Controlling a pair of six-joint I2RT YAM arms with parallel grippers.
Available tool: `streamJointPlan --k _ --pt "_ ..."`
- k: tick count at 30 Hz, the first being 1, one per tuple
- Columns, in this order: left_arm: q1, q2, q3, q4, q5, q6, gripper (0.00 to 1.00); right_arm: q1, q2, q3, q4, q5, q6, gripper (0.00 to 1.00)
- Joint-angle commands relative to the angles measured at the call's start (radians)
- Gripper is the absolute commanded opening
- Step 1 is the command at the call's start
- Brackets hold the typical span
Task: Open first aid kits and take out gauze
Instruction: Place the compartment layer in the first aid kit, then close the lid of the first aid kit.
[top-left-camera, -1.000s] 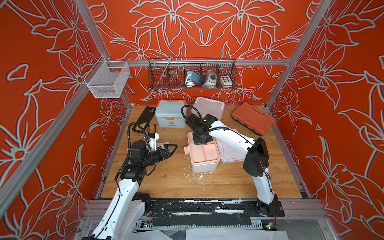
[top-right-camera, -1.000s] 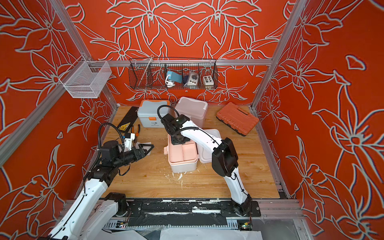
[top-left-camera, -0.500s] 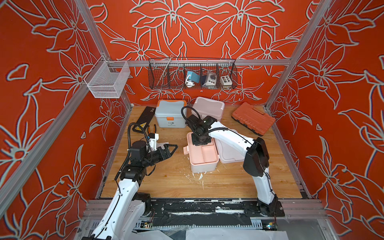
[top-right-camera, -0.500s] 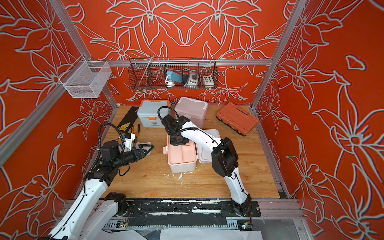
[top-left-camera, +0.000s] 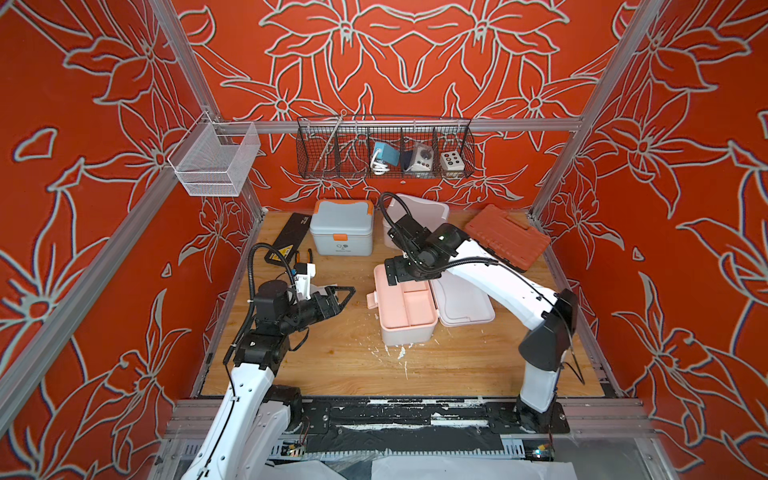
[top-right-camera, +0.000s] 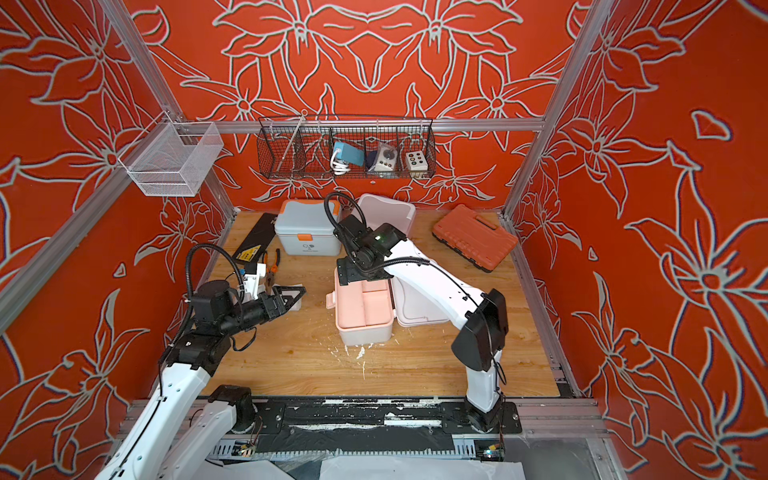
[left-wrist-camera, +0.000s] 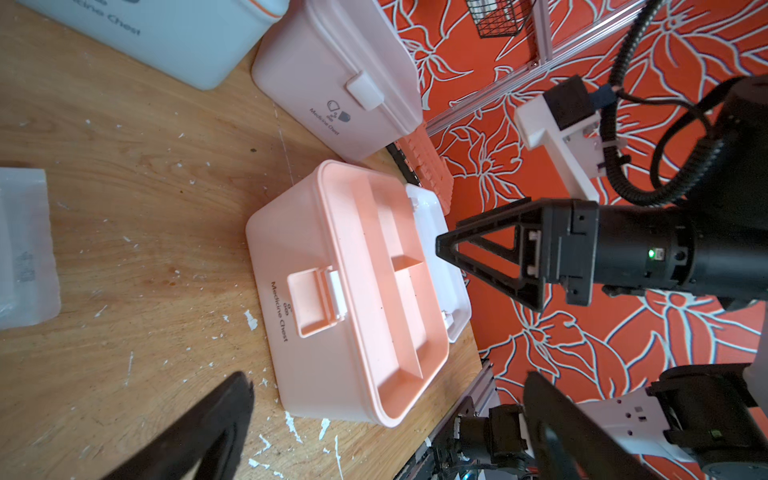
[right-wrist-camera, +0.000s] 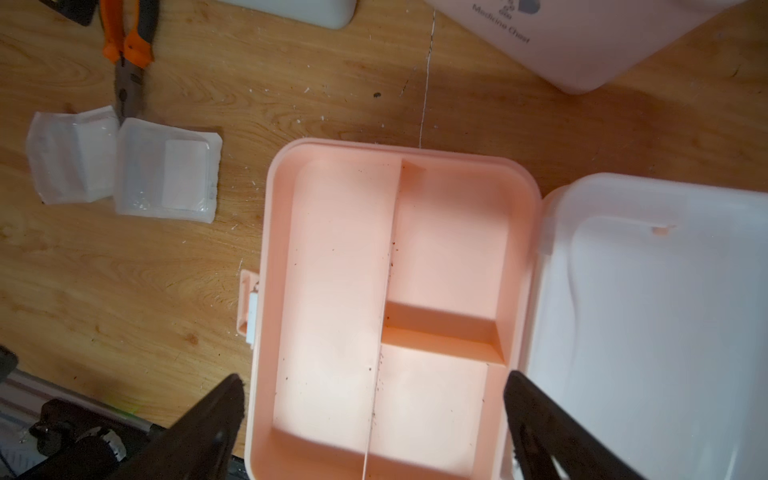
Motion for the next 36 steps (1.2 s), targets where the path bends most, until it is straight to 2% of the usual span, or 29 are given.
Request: streamJointPlan --k 1,5,9,12,16,19,22,25,27,32,36 --pt "-0.019 -0.010 0.032 -0.007 0.028 -0.012 0.98 -0.001 -0.090 -0.073 -0.004 0.042 -0.073 0.98" --pt "-0.080 0.006 0.041 0.021 -0.007 -0.031 0.98 -0.009 -0.247 -0.236 0.075 0.044 -0.131 0.98" --pt "-0.200 0.055 0.049 0.063 -0.076 -0.053 0.98 -0.049 -0.449 -0.478 0.231 0.056 -0.120 0.98" --pt "-0.298 0.101 0.057 0.081 -0.149 -0.056 0.98 -0.134 -0.577 -0.627 0.317 0.046 -0.092 0.98" --pt "-0.412 0.178 0.091 0.078 -0.254 -0.062 0.98 -0.313 -0.669 -0.769 0.391 -0.073 -0.043 0.98" --pt "-0.491 0.251 0.157 0.010 -0.343 -0.061 0.98 -0.410 -0.694 -0.821 0.404 -0.122 -0.032 0.98" --pt "-0.558 0.293 0.209 -0.081 -0.455 -0.088 0.98 -0.469 -0.697 -0.837 0.386 -0.117 -0.025 0.98" --pt "-0.587 0.287 0.199 -0.119 -0.543 -0.128 0.98 -0.513 -0.682 -0.839 0.365 -0.100 -0.015 0.98" --pt "-0.587 0.271 0.180 -0.114 -0.558 -0.137 0.98 -0.546 -0.681 -0.859 0.379 -0.119 -0.002 0.98" --pt "-0.581 0.247 0.145 -0.081 -0.538 -0.199 0.98 -0.712 -0.661 -0.930 0.488 -0.364 0.001 0.98" --pt "-0.557 0.266 0.166 -0.089 -0.508 -0.161 0.98 -0.811 -0.640 -0.949 0.518 -0.427 -0.001 0.98"
